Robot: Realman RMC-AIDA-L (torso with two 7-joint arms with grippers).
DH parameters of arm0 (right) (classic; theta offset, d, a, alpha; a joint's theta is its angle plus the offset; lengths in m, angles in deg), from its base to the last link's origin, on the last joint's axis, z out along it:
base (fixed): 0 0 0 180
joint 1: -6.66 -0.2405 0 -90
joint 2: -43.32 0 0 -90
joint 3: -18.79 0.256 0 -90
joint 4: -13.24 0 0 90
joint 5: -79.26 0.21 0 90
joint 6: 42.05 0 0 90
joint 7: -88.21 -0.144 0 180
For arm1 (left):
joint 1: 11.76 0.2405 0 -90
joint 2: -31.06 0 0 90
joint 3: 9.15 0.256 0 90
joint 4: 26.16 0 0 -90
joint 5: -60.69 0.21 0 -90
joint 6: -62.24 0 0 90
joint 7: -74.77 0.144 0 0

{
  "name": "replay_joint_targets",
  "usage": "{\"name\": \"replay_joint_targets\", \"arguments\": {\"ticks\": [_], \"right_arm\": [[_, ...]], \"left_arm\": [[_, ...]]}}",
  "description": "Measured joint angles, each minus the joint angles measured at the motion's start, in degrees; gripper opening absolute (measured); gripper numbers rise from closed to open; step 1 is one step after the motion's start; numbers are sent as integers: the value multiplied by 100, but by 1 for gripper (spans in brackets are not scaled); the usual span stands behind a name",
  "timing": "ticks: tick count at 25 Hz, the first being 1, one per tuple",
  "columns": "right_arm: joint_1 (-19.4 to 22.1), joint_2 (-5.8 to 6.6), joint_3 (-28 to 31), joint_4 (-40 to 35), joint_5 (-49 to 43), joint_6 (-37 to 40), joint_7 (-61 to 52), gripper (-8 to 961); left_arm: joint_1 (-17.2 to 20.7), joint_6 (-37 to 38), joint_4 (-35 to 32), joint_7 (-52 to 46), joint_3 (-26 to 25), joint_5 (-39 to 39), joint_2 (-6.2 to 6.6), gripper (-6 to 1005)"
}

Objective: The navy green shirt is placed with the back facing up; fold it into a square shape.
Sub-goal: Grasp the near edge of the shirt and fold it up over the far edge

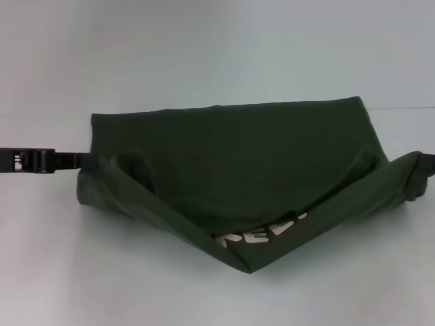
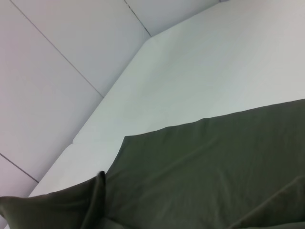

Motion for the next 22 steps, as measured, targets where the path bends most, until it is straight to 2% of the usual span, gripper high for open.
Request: {"name": "replay_joint_targets", "arguments": {"ticks": [22], "right_arm": [[-18,41,-24,1,136,-91,17,34]], "left_arm": [[-1,-105,1,-73,-63,-4,18,1]]}}
